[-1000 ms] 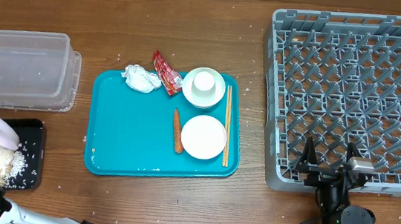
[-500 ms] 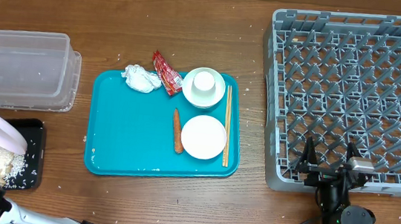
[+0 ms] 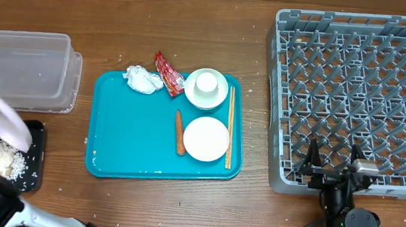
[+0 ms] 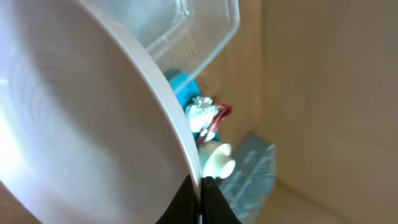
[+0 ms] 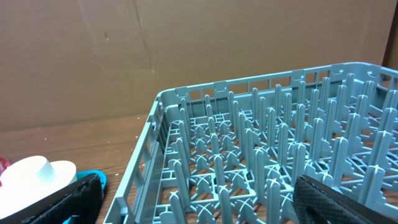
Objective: Sort waste into correct bins and load items into the dishwasher
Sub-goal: 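Return the emptied white plate to the teal tray with the left gripper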
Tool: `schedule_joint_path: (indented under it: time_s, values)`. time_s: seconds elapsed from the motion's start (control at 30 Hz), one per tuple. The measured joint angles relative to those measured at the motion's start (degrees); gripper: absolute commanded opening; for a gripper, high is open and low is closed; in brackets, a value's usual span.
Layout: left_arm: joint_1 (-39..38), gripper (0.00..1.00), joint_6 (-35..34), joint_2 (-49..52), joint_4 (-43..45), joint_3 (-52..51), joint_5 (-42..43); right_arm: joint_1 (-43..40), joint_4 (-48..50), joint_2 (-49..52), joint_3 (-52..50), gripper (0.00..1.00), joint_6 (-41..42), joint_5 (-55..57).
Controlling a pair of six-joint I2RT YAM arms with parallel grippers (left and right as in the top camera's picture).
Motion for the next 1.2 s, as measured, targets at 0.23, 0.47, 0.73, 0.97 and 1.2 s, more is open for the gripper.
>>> schedule_joint_path:
  time_s: [0.23, 0.47, 0.73, 0.97, 1.2]
  values:
    - [-17.09, 0.04, -4.42, -10.01, -0.76, 4.39, -13.75, 0.0, 0.02, 0.0, 0.0, 1.0, -0.02, 0.02]
    - [-41.55, 0.04, -8.13, -14.03, -3.41, 4.76, -28.3, 0.0, 0.0, 0.0, 0.0, 1.0, -0.02, 0.0]
    - [-64.78, 0.06, -15.21, -11.87, 0.5, -3.8, -41.97, 0.0, 0.02, 0.0, 0.0, 1.0, -0.02, 0.0]
    - [-74.25, 0.04, -18.8, -4.94, 7.08, -13.62, -44.96, 0.0, 0.04, 0.0, 0.0, 1.0, 0.0, 0.0]
    - [-76.19, 0.04, -20.2, 2.08, 10.88, -16.28, -45.83, 0.0, 0.0, 0.0, 0.0, 1.0, 0.0, 0.02]
